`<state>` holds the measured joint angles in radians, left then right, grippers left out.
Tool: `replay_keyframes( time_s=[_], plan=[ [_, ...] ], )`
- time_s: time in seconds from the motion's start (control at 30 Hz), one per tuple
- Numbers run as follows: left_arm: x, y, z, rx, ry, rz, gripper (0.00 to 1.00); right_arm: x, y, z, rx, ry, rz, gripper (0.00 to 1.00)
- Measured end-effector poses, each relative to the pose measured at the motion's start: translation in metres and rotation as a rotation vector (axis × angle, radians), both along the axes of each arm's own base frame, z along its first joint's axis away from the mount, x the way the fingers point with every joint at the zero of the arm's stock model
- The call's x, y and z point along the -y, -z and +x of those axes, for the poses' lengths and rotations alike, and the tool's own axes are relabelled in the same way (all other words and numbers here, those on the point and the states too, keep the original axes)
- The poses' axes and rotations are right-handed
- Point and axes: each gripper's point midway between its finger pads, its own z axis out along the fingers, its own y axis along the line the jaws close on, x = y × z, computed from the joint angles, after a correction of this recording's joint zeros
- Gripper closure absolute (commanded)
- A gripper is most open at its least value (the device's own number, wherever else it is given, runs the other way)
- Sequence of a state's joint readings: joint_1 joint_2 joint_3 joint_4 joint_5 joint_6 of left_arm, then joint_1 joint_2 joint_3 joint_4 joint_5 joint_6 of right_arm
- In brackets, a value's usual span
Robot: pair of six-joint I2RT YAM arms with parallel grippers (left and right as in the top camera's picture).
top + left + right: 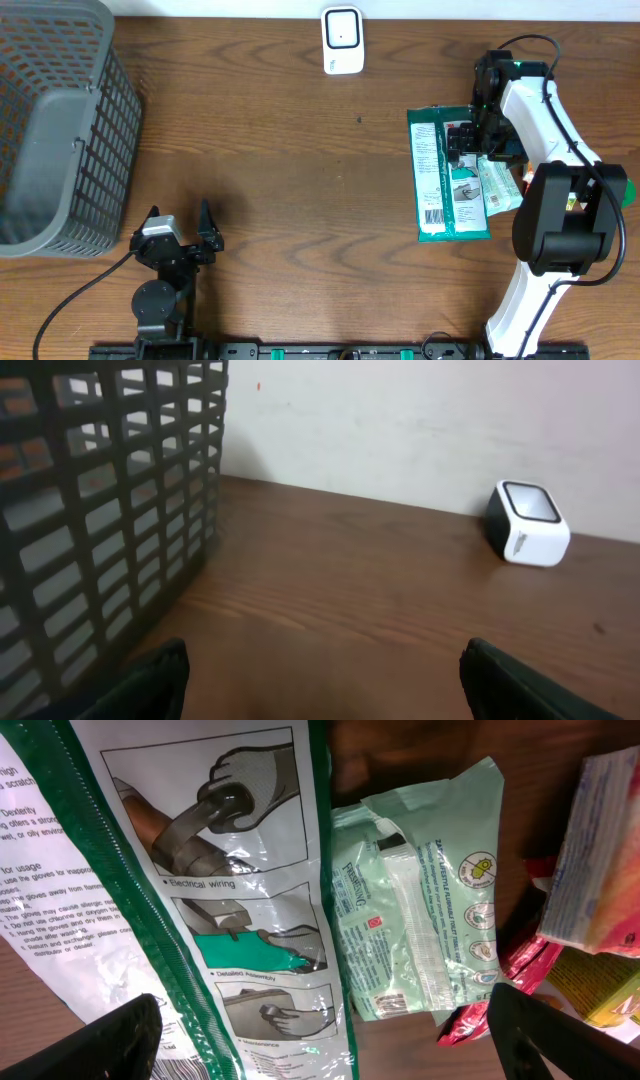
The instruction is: Scan the item barcode
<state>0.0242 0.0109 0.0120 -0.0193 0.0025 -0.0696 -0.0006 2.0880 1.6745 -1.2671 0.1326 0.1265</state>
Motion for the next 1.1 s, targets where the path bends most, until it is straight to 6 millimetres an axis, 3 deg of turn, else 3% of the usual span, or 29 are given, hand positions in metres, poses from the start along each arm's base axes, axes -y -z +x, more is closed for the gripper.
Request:
replay_keyframes(
  time_s=[1.1],
  plan=[
    [0.0004, 0.0000, 0.0000, -0.002, 0.005, 0.025, 0.13, -0.0001, 0.0000, 0.0000, 0.000, 0.000, 0.000, 0.01]
  ],
)
